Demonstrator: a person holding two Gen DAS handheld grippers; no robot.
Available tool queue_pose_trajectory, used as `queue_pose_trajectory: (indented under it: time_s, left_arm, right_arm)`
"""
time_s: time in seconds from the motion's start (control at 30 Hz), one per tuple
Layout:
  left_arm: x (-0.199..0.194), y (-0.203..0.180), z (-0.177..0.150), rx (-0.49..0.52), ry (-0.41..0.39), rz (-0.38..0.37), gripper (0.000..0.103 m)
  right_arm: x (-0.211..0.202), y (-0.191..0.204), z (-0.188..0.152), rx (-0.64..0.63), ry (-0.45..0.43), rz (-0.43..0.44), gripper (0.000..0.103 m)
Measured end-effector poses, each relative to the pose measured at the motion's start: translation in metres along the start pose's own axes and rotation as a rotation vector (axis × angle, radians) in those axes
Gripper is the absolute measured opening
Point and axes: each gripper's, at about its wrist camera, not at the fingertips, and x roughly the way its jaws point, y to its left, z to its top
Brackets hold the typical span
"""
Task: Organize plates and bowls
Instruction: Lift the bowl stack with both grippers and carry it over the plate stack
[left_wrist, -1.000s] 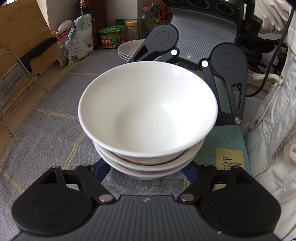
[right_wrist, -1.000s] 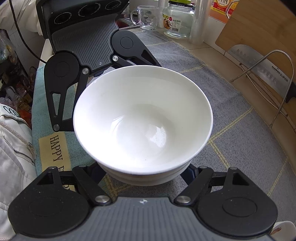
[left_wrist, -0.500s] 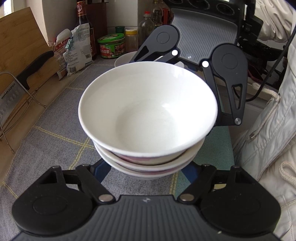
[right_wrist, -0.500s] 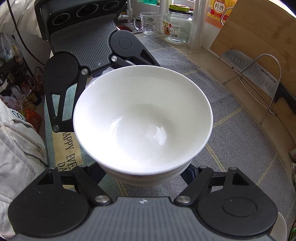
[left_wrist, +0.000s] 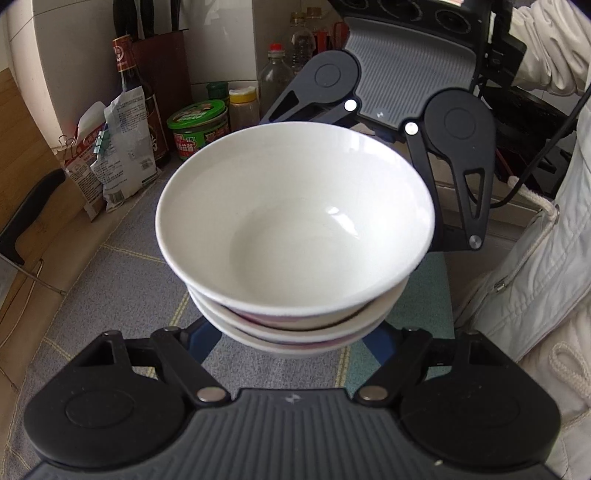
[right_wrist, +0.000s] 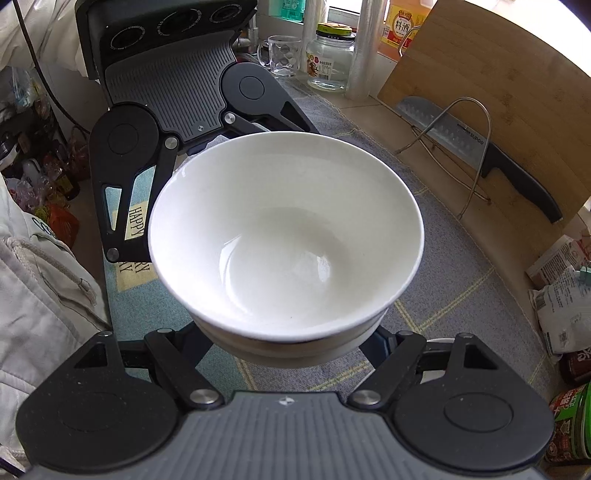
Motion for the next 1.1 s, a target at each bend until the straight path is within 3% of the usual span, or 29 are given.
queue_pose_trajectory:
  time_s: [0.53, 1.1]
  left_arm:
    - [0.073, -0.001, 0.063, 0.069, -0.007, 0.003, 0.081]
    - [0.124, 0.012, 0.075, 0.057, 0.008, 0.004, 0.081]
  right_arm:
    - [-0.042, -0.056, -0.071, 0.029, -0.003, -0.061, 0.085]
    - [-0.036, -0.087, -0.105, 0.035, 0.035, -0.083, 0.085]
